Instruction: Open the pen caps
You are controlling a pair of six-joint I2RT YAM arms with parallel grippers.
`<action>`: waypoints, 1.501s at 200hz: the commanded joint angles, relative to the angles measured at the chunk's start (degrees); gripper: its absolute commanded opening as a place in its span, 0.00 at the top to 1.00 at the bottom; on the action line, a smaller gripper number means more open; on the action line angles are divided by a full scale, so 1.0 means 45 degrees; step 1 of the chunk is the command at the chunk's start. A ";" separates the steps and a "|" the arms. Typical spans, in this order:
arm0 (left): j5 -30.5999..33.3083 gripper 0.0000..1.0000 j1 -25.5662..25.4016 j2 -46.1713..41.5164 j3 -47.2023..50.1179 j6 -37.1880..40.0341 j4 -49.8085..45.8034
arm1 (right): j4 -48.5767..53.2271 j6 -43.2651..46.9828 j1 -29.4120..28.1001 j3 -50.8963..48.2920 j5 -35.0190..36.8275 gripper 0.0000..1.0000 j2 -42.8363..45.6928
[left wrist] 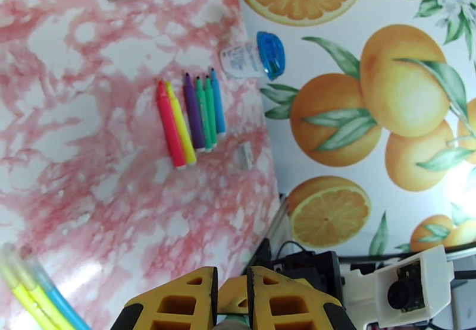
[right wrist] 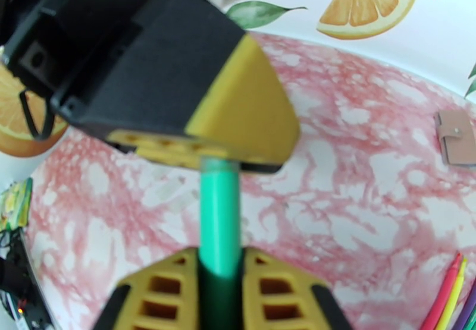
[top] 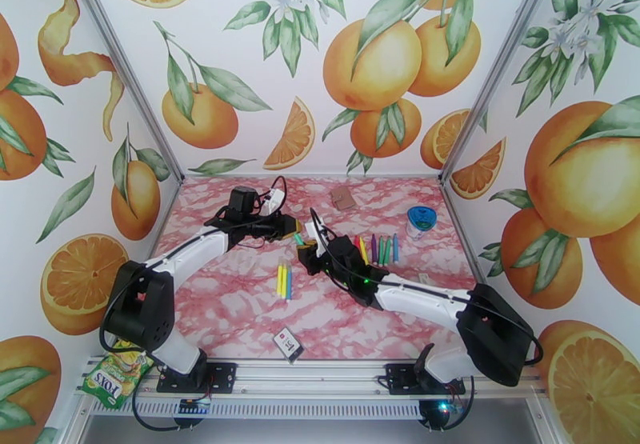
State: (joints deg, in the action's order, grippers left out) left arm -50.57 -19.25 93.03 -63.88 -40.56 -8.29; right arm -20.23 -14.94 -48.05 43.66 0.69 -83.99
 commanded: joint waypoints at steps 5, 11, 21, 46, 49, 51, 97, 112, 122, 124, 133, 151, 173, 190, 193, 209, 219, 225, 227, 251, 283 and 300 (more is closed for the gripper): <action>0.2916 1.00 0.1794 0.0110 -0.0706 0.0053 0.2259 | 0.2224 0.0321 -0.0266 -0.0796 -0.0016 0.97 0.0509; 0.2936 1.00 0.1795 0.0117 -0.0708 0.0038 0.2254 | 0.2254 0.0336 -0.0267 -0.0796 -0.0006 0.97 0.0519; 0.3004 1.00 0.1845 0.0127 -0.0710 -0.0006 0.2254 | 0.2298 0.0380 -0.0293 -0.0795 0.0008 0.97 0.0509; 0.3082 1.00 0.1943 0.0146 -0.0766 -0.0069 0.2265 | 0.2424 0.0433 -0.0279 -0.0815 0.0062 0.98 0.0509; 0.3106 1.00 0.1961 0.0131 -0.0759 -0.0079 0.2260 | 0.2425 0.0447 -0.0279 -0.0815 0.0062 0.97 0.0518; 0.3120 1.00 0.1969 0.0128 -0.0764 -0.0072 0.2255 | 0.2440 0.0443 -0.0279 -0.0830 0.0062 0.98 0.0519; 0.3562 1.00 0.2138 0.0102 -0.0883 -0.0012 0.2041 | 0.2625 0.0525 -0.0279 -0.0902 0.0135 0.98 0.0542; 0.3677 1.00 0.2167 0.0088 -0.0937 0.0006 0.1989 | 0.2679 0.0536 -0.0284 -0.0932 0.0159 0.98 0.0556; 0.3778 1.00 0.2192 0.0088 -0.0935 0.0008 0.1974 | 0.2732 0.0566 -0.0280 -0.0941 0.0179 0.98 0.0551; 0.3776 1.00 0.2188 0.0073 -0.0940 -0.0001 0.1978 | 0.2736 0.0566 -0.0294 -0.0949 0.0179 0.98 0.0546; 0.3843 1.00 0.2201 0.0068 -0.0958 -0.0010 0.1976 | 0.2756 0.0595 -0.0284 -0.0970 0.0194 0.98 0.0557; 0.3986 1.00 0.2235 0.0050 -0.0951 -0.0021 0.1955 | 0.2795 0.0604 -0.0280 -0.1010 0.0219 0.98 0.0555; 0.4143 1.00 0.2281 0.0029 -0.0942 -0.0089 0.1978 | 0.2792 0.0590 -0.0296 -0.1070 0.0257 0.98 0.0553; 0.4213 1.00 0.2324 -0.0002 -0.0922 -0.0220 0.2077 | 0.2797 0.0590 -0.0298 -0.1159 0.0294 0.98 0.0553; 0.4231 1.00 0.2338 -0.0012 -0.0922 -0.0250 0.2090 | 0.2796 0.0603 -0.0301 -0.1163 0.0298 0.98 0.0545; 0.4283 1.00 0.2389 -0.0010 -0.0941 -0.0396 0.2195 | 0.2776 0.0598 -0.0322 -0.1227 0.0330 0.98 0.0558; 0.4337 1.00 0.2404 0.0012 -0.0973 -0.0458 0.2183 | 0.2776 0.0601 -0.0319 -0.1255 0.0355 0.98 0.0550; 0.4390 1.00 0.2440 0.0009 -0.0980 -0.0499 0.2178 | 0.2758 0.0598 -0.0318 -0.1270 0.0374 0.98 0.0552; 0.4413 1.00 0.2436 0.0009 -0.0990 -0.0499 0.2171 | 0.2757 0.0598 -0.0328 -0.1281 0.0384 0.98 0.0557; 0.4540 1.00 0.2480 0.0009 -0.1056 -0.0529 0.2063 | 0.2742 0.0582 -0.0369 -0.1329 0.0452 0.99 0.0557; 0.4448 1.00 0.2490 0.0021 -0.1233 -0.0048 0.1427 | 0.2609 0.0508 -0.0357 -0.1410 0.0573 0.99 0.0682; 0.4367 1.00 0.2480 -0.0082 -0.1302 0.0531 0.0895 | 0.2456 0.0431 -0.0339 -0.1456 0.0729 0.98 0.0843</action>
State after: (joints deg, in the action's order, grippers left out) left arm -31.46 -8.08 93.41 -67.40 -41.98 -1.65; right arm -8.73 -12.78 -49.45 37.71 2.17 -82.08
